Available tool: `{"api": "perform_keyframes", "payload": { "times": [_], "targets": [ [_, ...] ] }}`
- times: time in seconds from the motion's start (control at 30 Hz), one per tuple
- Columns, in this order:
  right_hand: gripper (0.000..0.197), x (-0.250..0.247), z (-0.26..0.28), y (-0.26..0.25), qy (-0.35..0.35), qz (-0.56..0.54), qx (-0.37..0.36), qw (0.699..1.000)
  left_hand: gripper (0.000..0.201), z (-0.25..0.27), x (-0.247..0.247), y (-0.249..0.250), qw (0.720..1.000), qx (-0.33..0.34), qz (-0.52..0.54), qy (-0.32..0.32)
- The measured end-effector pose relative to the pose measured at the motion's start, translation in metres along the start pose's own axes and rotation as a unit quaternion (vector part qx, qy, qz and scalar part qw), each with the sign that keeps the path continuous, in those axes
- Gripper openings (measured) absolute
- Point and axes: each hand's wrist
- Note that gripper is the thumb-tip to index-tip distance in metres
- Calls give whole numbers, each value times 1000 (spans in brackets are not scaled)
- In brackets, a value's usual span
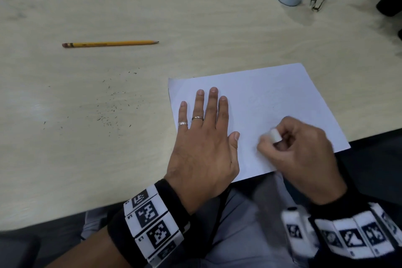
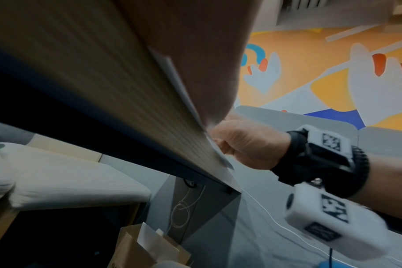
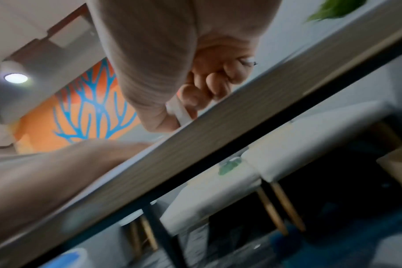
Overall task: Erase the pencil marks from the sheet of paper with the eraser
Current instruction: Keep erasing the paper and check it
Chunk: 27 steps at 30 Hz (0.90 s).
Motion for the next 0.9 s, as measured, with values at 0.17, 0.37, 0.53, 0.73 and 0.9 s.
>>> {"api": "perform_keyframes", "payload": {
  "times": [0.17, 0.37, 0.53, 0.73, 0.9],
  "targets": [
    [29, 1, 1, -13, -18, 14, -29, 999, 70, 0, 1, -1, 1000, 2, 5, -1],
    [34, -9, -14, 10, 21, 12, 19, 1000, 70, 0, 0, 0, 1000, 0, 10, -1],
    [31, 10, 8, -17, -31, 6, -39, 999, 71, 0, 0, 0, 1000, 1, 1, -4],
    [31, -2, -8, -5, -16, 7, -12, 1000, 71, 1, -2, -1, 1000, 0, 9, -6],
    [32, 1, -10, 2, -23, -24, 26, 999, 71, 0, -1, 0, 1000, 2, 8, -8]
  ]
}}
Point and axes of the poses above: each hand's wrist, its own z-axis away from the middle knuckle, its own x-axis out of the palm, y = z × x, and after that the axes turned 5 degrees about -z, right-handed
